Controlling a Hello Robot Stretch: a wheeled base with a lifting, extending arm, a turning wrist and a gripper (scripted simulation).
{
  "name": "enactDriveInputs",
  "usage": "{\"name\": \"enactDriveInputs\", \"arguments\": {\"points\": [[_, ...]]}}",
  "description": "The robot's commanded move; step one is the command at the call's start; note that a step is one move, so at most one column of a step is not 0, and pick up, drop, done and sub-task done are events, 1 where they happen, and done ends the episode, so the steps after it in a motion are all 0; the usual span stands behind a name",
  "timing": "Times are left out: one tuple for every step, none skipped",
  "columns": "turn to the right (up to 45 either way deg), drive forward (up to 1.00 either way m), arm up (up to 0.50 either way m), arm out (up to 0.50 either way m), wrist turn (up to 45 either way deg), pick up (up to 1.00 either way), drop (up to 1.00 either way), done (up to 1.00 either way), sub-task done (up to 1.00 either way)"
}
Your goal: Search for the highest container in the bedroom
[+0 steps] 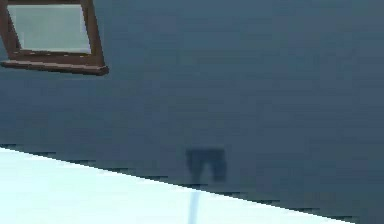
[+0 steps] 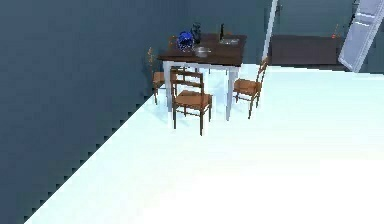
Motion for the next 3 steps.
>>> {"name": "enactDriveInputs", "arguments": {"points": [[-45.0,0.00,0.00,0.00,0.0,0.00,0.00,0.00,0.00],[-18.0,0.00,0.00,0.00,0.0,0.00,0.00,0.00,0.00],[0.0,1.00,0.00,0.00,0.0,0.00,0.00,0.00,0.00]]}}
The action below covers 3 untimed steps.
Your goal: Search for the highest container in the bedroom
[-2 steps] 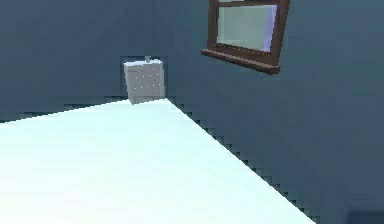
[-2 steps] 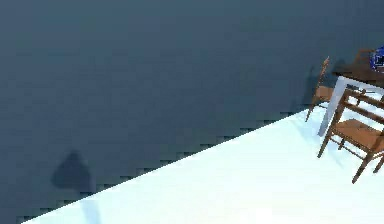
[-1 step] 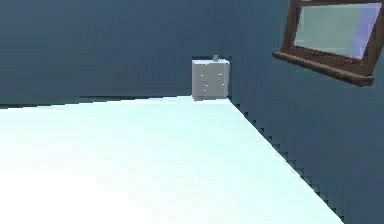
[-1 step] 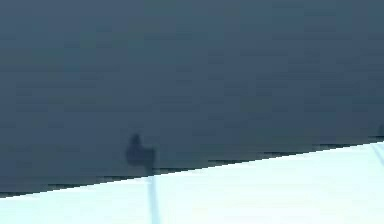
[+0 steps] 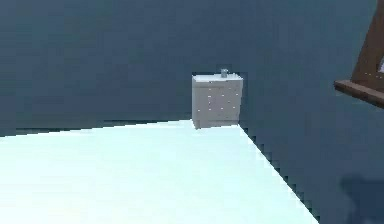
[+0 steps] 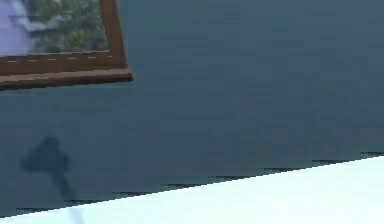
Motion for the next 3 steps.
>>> {"name": "enactDriveInputs", "arguments": {"points": [[0.0,1.00,0.00,0.00,0.0,0.00,0.00,0.00,0.00],[0.0,0.75,0.00,0.00,0.0,0.00,0.00,0.00,0.00],[45.0,0.00,0.00,0.00,0.0,0.00,0.00,0.00,0.00]]}}
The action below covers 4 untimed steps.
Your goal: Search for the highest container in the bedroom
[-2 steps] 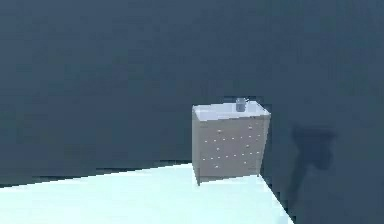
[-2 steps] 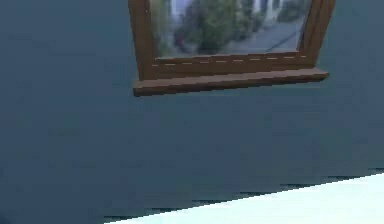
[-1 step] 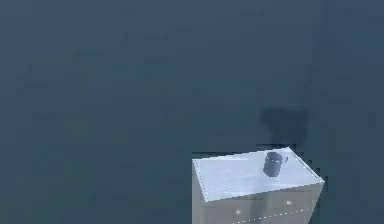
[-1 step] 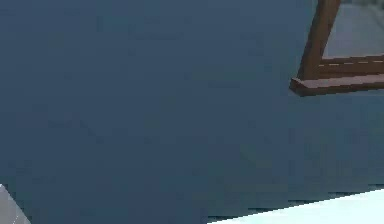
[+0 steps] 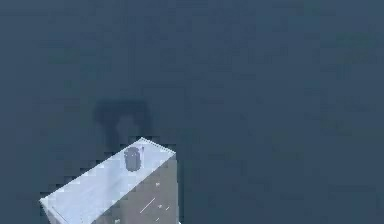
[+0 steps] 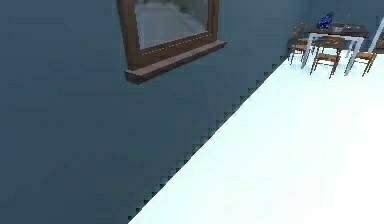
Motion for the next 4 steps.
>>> {"name": "enactDriveInputs", "arguments": {"points": [[45.0,0.00,0.00,0.00,0.0,0.00,0.00,0.00,0.00],[45.0,0.00,0.00,0.00,0.0,0.00,0.00,0.00,0.00],[33.0,0.00,0.00,0.00,0.0,0.00,0.00,0.00,0.00],[0.0,1.00,0.00,0.00,0.0,0.00,0.00,0.00,0.00]]}}
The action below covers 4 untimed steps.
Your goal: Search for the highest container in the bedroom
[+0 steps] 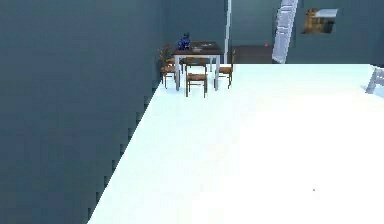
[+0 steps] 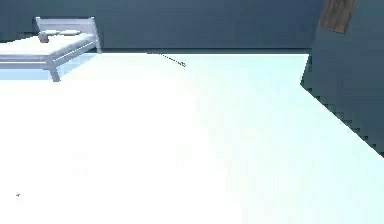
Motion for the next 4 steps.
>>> {"name": "enactDriveInputs", "arguments": {"points": [[0.0,1.00,0.00,0.00,0.0,0.00,0.00,0.00,0.00],[0.0,1.00,0.00,0.00,0.0,0.00,0.00,0.00,0.00],[3.0,0.00,0.00,0.00,0.0,0.00,0.00,0.00,0.00],[0.0,1.00,0.00,0.00,0.0,0.00,0.00,0.00,0.00]]}}
